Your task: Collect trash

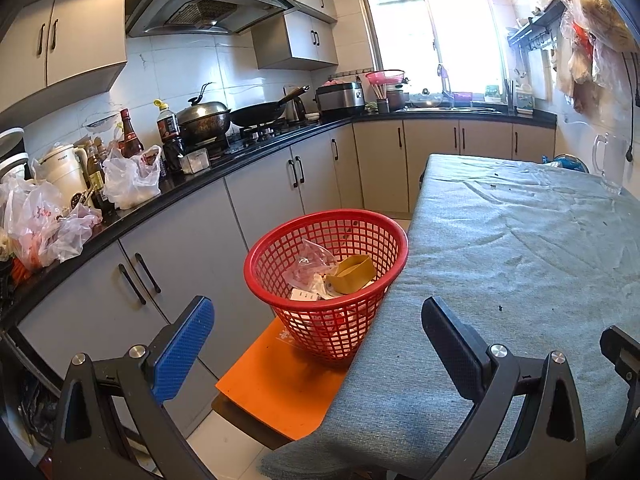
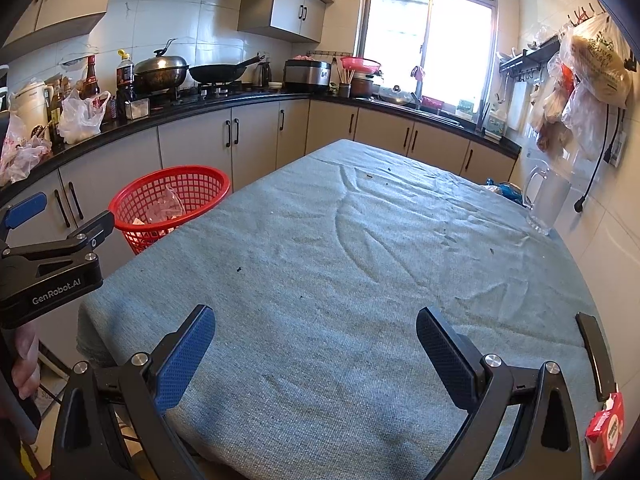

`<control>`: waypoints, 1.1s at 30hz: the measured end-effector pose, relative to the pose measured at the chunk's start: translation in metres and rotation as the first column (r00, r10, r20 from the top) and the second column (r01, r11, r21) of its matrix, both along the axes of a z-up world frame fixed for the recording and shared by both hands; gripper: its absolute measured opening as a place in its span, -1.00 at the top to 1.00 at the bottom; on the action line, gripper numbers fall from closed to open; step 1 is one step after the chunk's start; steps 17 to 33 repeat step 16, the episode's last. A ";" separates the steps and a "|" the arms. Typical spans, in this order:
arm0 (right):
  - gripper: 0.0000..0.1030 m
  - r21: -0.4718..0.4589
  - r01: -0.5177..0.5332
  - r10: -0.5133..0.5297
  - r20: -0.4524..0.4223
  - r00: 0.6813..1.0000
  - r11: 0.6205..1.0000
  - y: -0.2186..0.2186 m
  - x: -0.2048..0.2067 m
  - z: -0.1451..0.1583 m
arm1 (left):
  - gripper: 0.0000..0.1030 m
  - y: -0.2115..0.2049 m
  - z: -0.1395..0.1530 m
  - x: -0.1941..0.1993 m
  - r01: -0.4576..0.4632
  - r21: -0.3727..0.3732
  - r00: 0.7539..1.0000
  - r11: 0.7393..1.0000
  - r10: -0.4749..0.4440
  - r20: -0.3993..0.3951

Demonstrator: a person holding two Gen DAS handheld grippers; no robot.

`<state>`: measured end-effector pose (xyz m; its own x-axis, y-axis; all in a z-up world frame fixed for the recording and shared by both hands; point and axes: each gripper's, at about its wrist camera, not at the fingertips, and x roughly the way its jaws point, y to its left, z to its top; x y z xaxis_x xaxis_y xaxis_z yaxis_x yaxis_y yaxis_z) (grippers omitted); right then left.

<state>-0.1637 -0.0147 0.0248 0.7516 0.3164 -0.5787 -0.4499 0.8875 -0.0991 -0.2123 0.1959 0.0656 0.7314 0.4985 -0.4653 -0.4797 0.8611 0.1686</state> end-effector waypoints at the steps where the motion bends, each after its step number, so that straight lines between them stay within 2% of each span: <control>1: -0.98 0.000 0.000 0.000 -0.001 1.000 1.000 0.000 0.000 -0.001 | -1.00 -0.001 0.000 0.000 0.002 0.001 1.000 1.000 -0.002 0.000; 12: -0.98 0.020 0.022 -0.021 -0.027 0.999 1.000 -0.010 0.008 -0.006 | -1.00 -0.010 0.001 0.013 0.036 0.015 0.999 0.999 -0.036 -0.020; 15: -0.98 0.043 0.098 -0.096 -0.053 0.994 0.994 -0.035 0.025 -0.005 | -1.00 -0.023 0.001 0.026 0.091 0.003 0.995 0.996 -0.091 -0.049; 16: -0.98 0.048 0.136 -0.133 -0.062 0.989 0.990 -0.046 0.033 -0.004 | -1.00 -0.032 0.001 0.035 0.135 -0.015 0.988 0.991 -0.135 -0.068; 33: -0.98 0.048 0.136 -0.133 -0.062 0.989 0.990 -0.046 0.033 -0.004 | -1.00 -0.032 0.001 0.035 0.135 -0.015 0.988 0.991 -0.135 -0.068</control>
